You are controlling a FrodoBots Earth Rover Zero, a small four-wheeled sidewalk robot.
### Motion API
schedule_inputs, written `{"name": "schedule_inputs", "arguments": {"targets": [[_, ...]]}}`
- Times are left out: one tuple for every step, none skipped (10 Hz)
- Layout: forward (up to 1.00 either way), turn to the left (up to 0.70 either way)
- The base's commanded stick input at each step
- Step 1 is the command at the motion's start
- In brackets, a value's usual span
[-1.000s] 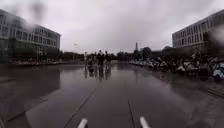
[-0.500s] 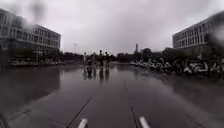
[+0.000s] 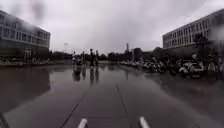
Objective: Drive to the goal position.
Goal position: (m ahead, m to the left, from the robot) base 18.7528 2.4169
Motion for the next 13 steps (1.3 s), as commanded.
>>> {"name": "schedule_inputs", "arguments": {"targets": [[0.91, 0.00], [0.91, 0.00], [0.91, 0.00], [0.91, 0.00], [0.91, 0.00], [0.91, 0.00], [0.91, -0.12], [0.91, -0.27], [0.91, -0.26], [0.91, -0.06], [0.91, 0.00], [0.91, 0.00], [0.91, 0.00]]}}
